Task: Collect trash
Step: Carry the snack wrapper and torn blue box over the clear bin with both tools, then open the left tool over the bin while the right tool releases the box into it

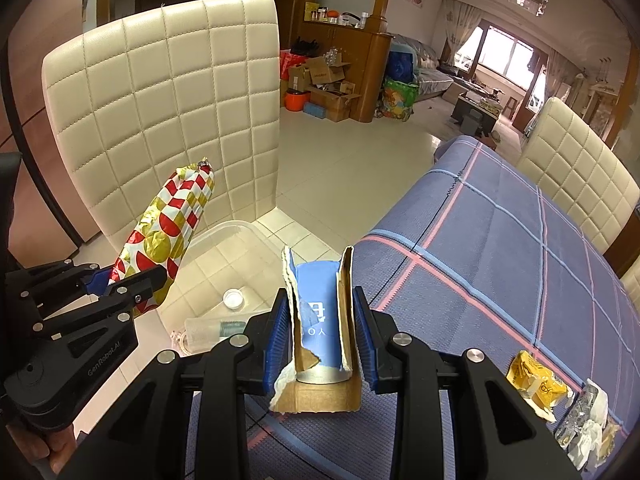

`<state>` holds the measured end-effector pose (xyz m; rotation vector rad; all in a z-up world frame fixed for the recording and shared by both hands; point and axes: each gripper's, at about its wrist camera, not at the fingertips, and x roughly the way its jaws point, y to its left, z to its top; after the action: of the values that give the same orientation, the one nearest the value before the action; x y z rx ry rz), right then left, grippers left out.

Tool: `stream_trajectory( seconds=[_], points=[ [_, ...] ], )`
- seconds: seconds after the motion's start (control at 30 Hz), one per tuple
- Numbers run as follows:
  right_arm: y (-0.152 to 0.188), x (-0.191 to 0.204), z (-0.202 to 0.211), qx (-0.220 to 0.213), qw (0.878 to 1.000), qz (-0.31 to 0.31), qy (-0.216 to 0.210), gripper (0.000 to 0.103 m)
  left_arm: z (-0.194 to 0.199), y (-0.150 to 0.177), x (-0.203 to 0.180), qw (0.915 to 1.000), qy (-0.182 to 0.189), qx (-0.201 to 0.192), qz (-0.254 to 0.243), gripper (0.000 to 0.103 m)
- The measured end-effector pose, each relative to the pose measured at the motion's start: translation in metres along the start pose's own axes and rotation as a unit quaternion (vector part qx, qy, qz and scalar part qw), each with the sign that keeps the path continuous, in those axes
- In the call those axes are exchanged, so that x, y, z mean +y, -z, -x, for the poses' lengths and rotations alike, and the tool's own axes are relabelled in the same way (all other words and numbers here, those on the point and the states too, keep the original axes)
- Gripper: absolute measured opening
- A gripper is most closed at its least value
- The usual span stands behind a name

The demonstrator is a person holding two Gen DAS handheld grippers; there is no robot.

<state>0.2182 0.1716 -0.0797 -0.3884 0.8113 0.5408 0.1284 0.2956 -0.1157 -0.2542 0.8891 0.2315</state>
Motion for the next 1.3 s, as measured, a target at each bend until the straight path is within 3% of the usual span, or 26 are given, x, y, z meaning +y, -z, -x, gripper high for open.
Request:
stream_trajectory(
  seconds=[0.23, 0.27, 0.3, 0.37, 0.43, 1.07, 1.3],
  points=[
    [0.0, 0.001, -0.004, 0.003, 1.0, 0.0, -0.001, 0.031, -0.01, 0.002, 0.0, 0.9998, 0.003, 0.019, -0.005, 0.021],
    [0.0, 0.001, -0.004, 0.004, 1.0, 0.0, -0.001, 0.031, -0.011, 0.002, 0.0, 0.9998, 0.003, 0.02, -0.004, 0.03],
    [0.0, 0.001, -0.004, 0.004, 1.0, -0.001, -0.001, 0.031, -0.012, 0.003, 0.001, 0.9998, 0.001, 0.021, -0.001, 0.06],
    [0.001, 0.001, -0.004, 0.005, 1.0, -0.001, -0.001, 0.031, -0.008, 0.004, 0.005, 0.9999, -0.003, 0.008, 0.011, 0.1],
    [0.001, 0.001, -0.005, 0.005, 1.0, -0.001, 0.0, 0.031, -0.003, 0.005, 0.006, 0.9999, -0.009, -0.008, 0.011, 0.099],
    [0.001, 0.012, -0.007, 0.013, 1.0, 0.011, -0.013, 0.031, 0.002, 0.009, 0.023, 0.9992, -0.027, -0.013, 0.028, 0.099],
    [0.002, 0.019, -0.005, 0.009, 1.0, 0.019, -0.014, 0.034, 0.006, 0.011, 0.039, 0.9974, -0.039, -0.016, 0.059, 0.1]
  ],
)
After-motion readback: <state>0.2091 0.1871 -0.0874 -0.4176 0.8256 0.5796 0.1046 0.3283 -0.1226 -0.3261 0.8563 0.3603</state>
